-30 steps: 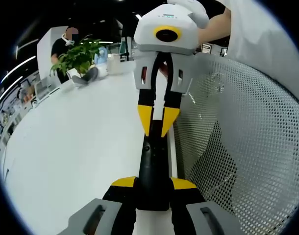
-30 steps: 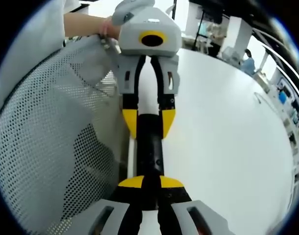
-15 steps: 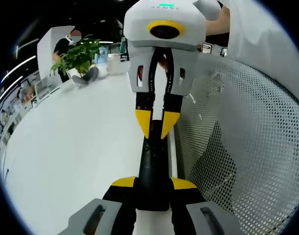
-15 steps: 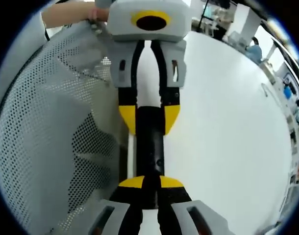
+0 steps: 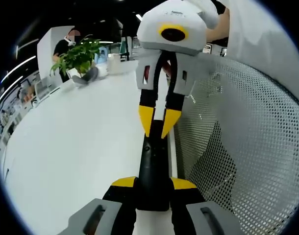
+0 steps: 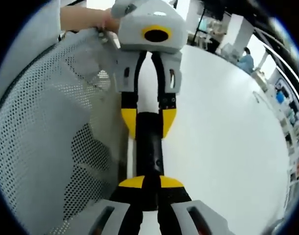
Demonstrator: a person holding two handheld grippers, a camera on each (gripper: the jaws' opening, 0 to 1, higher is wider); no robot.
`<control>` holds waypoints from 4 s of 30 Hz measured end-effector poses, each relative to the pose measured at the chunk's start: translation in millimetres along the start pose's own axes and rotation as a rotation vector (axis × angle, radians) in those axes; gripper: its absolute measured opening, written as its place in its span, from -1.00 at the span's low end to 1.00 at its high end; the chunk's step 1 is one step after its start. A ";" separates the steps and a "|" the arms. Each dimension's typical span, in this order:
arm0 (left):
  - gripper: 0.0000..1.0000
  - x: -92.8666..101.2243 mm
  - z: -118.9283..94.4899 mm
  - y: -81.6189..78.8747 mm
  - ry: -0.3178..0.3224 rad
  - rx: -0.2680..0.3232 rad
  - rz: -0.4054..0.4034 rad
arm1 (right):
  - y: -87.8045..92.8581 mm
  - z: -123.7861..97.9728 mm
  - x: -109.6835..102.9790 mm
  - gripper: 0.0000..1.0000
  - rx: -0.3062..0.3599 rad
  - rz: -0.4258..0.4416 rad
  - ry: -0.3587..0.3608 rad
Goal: Press the specified remote control buttons in sequence, fully releasing each button before pressing the next.
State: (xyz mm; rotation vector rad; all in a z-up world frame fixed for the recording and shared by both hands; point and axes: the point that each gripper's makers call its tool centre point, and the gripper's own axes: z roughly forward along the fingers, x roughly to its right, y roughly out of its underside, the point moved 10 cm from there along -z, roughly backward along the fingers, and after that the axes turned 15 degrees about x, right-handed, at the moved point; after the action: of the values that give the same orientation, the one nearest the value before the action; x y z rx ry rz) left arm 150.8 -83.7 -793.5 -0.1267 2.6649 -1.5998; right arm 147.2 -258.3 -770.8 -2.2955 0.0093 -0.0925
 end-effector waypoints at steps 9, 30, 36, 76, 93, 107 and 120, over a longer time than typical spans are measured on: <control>-0.51 0.0 -0.1 -0.2 -0.001 0.001 0.000 | 6.3 -1.0 1.7 -0.89 0.085 0.047 0.006; -0.51 -0.5 0.0 0.1 0.002 -0.002 0.003 | -24.6 17.7 4.9 -0.89 -0.256 -0.061 -0.085; -0.51 -1.1 0.4 0.0 0.007 -0.001 0.005 | -21.5 15.5 6.1 -0.89 -0.242 -0.074 -0.091; -0.51 0.5 0.0 -0.1 0.006 0.002 0.005 | -8.2 7.3 -5.8 -0.95 -0.036 -0.057 0.017; -0.51 0.3 0.6 -0.2 0.004 0.001 0.005 | -5.3 9.8 -8.0 -1.00 0.002 -0.096 0.043; -0.51 -0.4 0.8 -0.3 0.005 0.001 0.004 | -16.3 16.1 5.6 -1.00 -0.129 0.062 -0.028; -0.51 -0.7 1.1 -0.5 0.002 0.002 0.002 | -2.5 3.2 5.1 -1.00 -0.003 0.114 -0.026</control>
State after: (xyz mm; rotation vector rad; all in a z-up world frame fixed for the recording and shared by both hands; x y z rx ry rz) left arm 151.5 -84.8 -793.6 -0.1229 2.6643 -1.6025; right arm 152.5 -254.5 -770.7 -2.2932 0.1270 -0.0040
